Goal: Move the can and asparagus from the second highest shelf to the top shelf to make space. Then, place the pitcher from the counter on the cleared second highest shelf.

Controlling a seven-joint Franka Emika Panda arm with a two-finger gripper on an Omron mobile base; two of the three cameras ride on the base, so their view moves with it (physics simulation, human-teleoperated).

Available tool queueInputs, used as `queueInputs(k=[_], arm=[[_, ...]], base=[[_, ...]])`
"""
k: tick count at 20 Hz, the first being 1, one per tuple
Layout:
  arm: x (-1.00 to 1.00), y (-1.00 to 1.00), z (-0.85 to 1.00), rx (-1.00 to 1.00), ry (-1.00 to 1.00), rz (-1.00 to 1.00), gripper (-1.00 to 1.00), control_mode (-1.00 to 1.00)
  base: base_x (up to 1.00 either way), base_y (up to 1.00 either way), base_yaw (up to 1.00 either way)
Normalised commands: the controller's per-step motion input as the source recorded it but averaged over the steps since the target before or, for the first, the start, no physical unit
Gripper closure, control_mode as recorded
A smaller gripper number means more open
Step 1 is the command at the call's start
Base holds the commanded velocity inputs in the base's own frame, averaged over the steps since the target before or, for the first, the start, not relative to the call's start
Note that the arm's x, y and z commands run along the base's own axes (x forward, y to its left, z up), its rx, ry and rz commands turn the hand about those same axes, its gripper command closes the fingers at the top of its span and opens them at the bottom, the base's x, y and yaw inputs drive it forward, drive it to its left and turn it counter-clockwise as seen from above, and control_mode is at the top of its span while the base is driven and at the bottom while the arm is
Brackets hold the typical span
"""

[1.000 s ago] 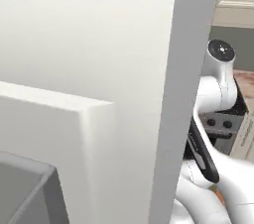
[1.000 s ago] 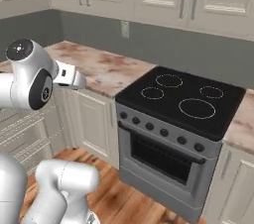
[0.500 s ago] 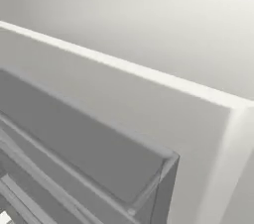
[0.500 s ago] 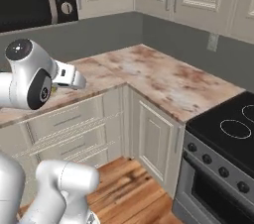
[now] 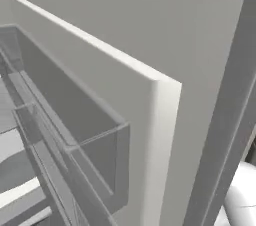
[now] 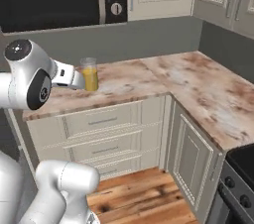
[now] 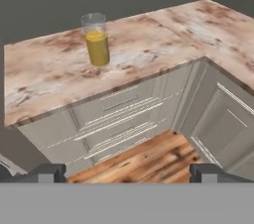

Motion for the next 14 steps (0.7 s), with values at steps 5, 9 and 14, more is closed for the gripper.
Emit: queueInputs(k=[5, 9, 14], arm=[[0.00, 0.00, 0.00, 0.00, 0.00, 0.00, -1.00, 1.00], [0.00, 0.00, 0.00, 0.00, 0.00, 0.00, -1.00, 1.00], [0.00, 0.00, 0.00, 0.00, 0.00, 0.00, -1.00, 1.00]], base=[[0.18, -0.35, 0.35], [0.18, -0.51, 0.21], [0.29, -0.54, 0.14]])
